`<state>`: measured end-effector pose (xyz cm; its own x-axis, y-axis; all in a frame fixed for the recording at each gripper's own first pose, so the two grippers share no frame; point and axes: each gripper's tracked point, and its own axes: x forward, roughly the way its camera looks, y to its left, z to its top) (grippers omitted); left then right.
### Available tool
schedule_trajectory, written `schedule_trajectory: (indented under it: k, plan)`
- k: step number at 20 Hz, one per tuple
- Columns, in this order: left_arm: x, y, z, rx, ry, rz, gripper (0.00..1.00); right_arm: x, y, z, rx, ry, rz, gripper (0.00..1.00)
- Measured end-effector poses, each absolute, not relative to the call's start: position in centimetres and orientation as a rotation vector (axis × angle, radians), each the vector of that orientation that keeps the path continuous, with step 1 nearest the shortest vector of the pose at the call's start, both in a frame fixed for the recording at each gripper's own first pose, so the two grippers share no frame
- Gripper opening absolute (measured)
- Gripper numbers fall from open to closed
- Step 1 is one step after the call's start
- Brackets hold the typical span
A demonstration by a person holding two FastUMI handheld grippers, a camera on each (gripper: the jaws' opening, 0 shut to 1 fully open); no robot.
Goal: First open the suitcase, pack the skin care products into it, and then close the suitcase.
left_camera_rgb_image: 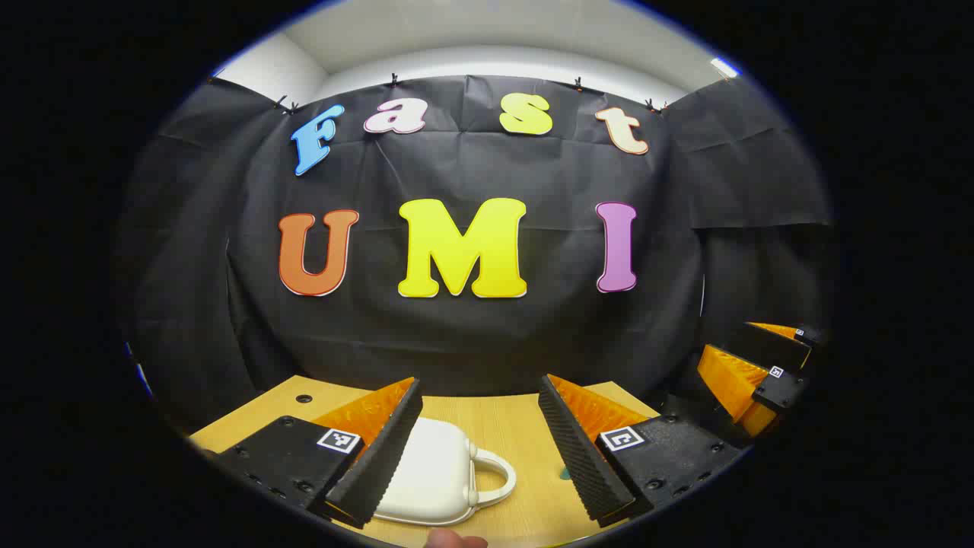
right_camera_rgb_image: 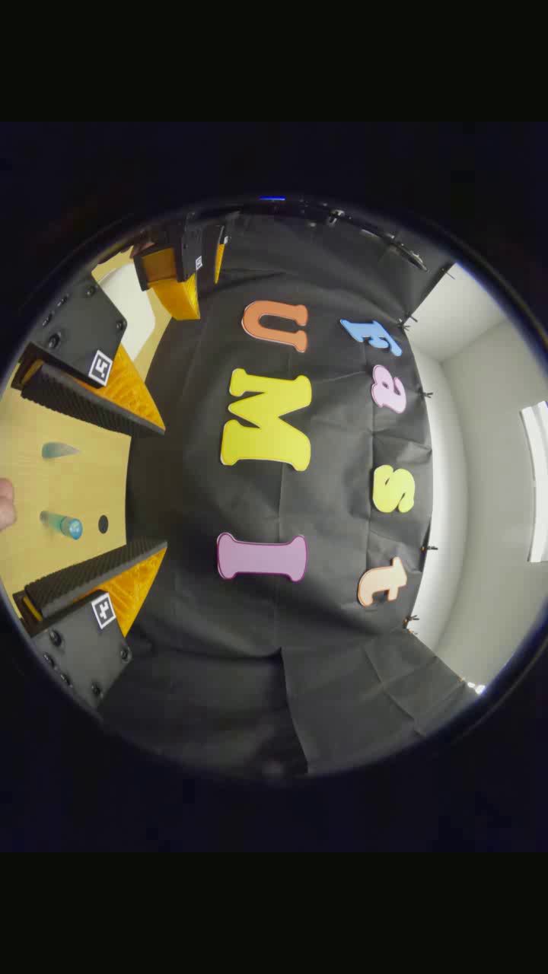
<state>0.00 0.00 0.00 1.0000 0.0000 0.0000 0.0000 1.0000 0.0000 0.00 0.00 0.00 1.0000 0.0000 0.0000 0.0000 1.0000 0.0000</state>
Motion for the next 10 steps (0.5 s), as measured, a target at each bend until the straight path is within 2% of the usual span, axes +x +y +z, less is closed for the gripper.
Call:
schedule_trajectory:
  k: [10]
  plan:
    - [-0.2,-0.3,-1.3,-0.03,0.031,-0.019,0.98,-0.2,-0.8,-0.2,-0.014,0.013,-0.015,0.8]
